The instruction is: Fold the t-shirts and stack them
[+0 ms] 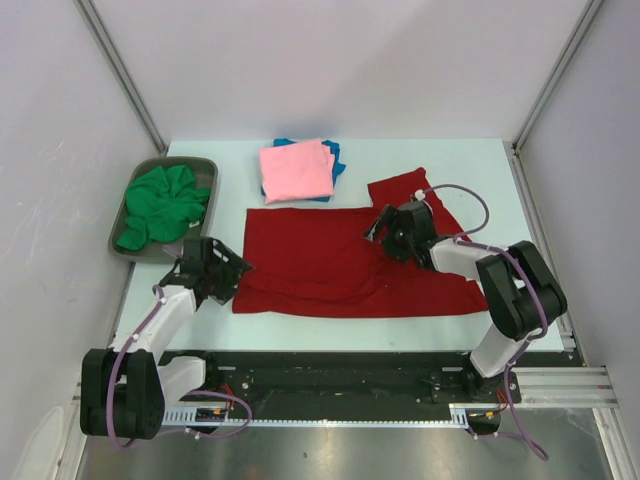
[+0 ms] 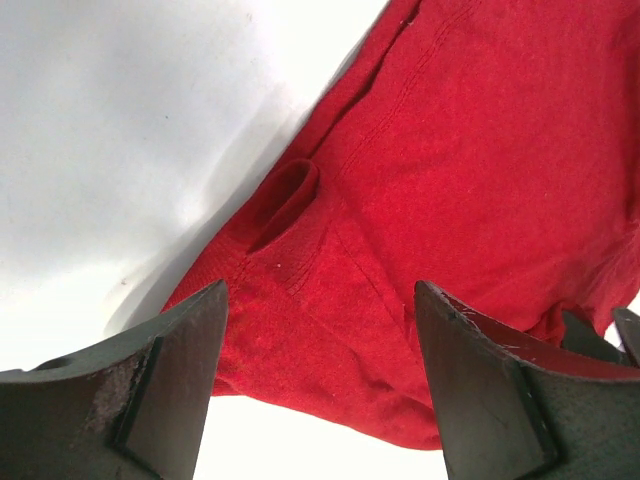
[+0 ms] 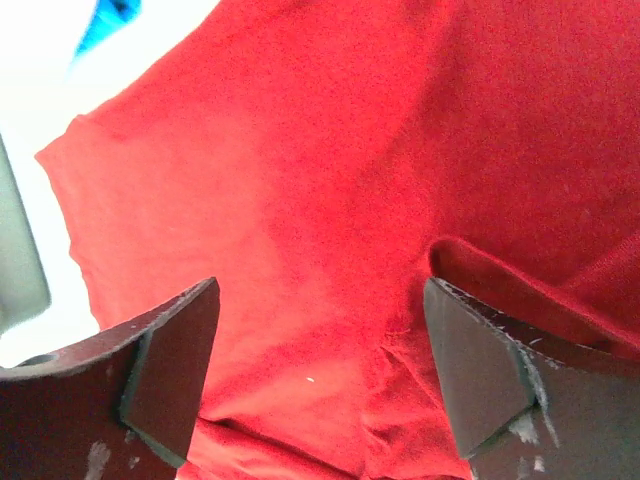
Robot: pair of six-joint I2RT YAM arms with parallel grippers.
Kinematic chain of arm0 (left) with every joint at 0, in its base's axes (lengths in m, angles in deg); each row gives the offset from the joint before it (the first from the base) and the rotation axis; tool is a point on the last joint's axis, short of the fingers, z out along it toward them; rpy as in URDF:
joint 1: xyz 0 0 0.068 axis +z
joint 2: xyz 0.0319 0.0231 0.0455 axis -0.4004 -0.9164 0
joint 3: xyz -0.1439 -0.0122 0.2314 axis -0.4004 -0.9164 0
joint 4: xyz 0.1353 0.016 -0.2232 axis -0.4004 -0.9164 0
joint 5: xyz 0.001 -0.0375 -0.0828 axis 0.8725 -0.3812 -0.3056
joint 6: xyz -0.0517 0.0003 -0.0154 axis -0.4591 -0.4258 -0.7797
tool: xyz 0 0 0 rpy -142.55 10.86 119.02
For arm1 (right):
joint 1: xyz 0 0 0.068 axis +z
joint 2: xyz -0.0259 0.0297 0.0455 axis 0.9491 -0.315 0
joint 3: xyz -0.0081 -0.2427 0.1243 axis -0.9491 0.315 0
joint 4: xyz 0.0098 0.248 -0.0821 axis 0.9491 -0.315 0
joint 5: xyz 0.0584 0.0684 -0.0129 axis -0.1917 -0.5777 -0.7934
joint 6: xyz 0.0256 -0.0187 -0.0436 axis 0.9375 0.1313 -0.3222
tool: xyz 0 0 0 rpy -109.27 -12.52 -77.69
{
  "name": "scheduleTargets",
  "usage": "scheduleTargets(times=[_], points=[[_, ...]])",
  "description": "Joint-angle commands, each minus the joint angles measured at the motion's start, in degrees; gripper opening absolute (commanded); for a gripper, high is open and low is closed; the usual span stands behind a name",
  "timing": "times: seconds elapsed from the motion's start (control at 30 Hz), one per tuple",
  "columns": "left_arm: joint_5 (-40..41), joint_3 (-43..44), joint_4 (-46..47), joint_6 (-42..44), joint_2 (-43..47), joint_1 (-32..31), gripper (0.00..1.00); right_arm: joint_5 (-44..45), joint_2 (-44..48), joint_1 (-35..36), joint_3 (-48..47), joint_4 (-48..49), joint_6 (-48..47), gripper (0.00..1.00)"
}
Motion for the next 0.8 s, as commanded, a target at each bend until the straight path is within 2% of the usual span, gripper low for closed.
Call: scheduleTargets(times=[0.0,0.2,0.3,0.37,0.43,0.53,0.63,0.77], points=[[0.34,0.08,0.58,1.49,-0.44,0.37,0.8,0.36,2.81,-0.89,-1.67,9.92,-0.8,0.92],[-0.01,-0.19,1.02,1.67,-0.45,0.37,0.8,8.0,17.92,-0.54,-1.4,2.81,-8.18,0.98],[-0.45,-0.36,1.29,1.58,-0.27,0.37,0.79,11.25,24.95,-0.54,-1.23,-4.56,-11.6,1.0],[-0.45,-0.36,1.03,1.67,-0.18,0.37,0.8,14.84,29.25,-0.63,-1.14,-12.73,-12.58,1.0],[-0.72,-0.62,1.28,1.58,0.34,0.37,0.8,17.23,31.11,-0.8,-0.7,-20.79,-12.41,1.0],[-1.07,-0.72,1.46,1.58,0.61,0.37,0.8,18.13,32.88,-1.16,1.13,-27.76,-11.44,1.0],[-1.24,-0.63,1.29,1.67,0.61,0.37,0.8,15.76,33.76,-1.68,4.47,-29.54,-10.13,1.0],[-1.24,-1.06,1.55,1.67,0.96,0.37,0.8,13.91,34.64,-1.42,9.48,-25.77,-9.07,1.0]])
